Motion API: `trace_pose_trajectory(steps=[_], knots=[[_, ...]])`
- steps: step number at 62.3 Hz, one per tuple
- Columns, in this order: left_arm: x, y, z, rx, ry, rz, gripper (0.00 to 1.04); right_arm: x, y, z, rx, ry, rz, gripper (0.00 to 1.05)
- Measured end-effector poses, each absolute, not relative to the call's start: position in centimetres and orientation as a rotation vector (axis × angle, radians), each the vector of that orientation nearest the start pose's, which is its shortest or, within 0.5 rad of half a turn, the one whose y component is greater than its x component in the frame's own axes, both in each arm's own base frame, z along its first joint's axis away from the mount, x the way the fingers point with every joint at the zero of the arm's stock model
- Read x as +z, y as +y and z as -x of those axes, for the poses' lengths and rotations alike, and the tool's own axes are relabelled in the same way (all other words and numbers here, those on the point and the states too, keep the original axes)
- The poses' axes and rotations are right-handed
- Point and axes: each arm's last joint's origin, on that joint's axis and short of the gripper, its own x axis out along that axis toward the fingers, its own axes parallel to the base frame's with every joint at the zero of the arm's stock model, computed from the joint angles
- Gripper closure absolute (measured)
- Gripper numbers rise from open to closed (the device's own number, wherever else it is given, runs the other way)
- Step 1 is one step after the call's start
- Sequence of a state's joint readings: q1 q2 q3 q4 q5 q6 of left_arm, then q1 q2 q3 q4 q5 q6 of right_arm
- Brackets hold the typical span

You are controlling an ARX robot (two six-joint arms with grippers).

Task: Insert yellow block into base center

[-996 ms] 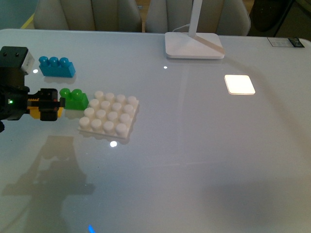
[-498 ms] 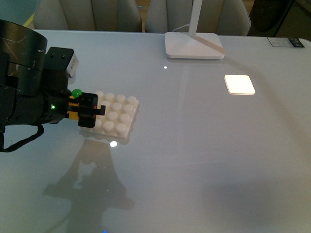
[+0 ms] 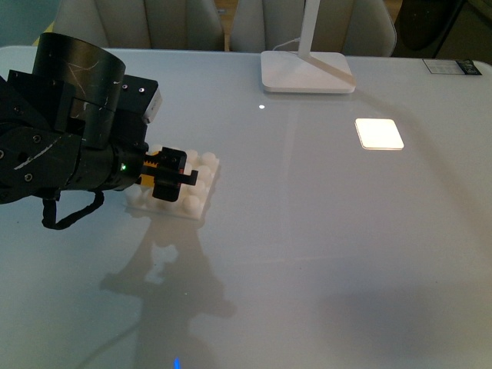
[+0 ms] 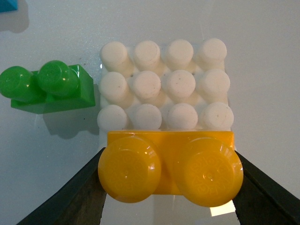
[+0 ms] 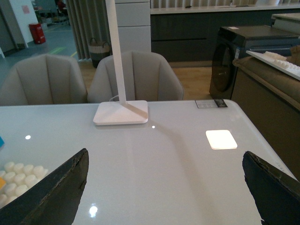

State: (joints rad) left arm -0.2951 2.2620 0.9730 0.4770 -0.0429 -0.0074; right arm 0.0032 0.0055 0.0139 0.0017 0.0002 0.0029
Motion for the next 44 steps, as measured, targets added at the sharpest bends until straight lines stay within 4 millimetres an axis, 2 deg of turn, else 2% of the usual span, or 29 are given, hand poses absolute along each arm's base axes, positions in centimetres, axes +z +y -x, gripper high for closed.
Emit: trace_pose_trajectory(steps=[27,44], knots=[[0.8,-12.6,-37.1,-0.259,0.827,-0.175,0.41,16.8,0.0,-9.7,0.003,-0.01,-0.003,0.09],[0.8,-13.5,-37.7,-0.263,0.825,-0.187,0.41,16.8,0.0,-9.7,0.003,-0.01,-0.003,0.09]])
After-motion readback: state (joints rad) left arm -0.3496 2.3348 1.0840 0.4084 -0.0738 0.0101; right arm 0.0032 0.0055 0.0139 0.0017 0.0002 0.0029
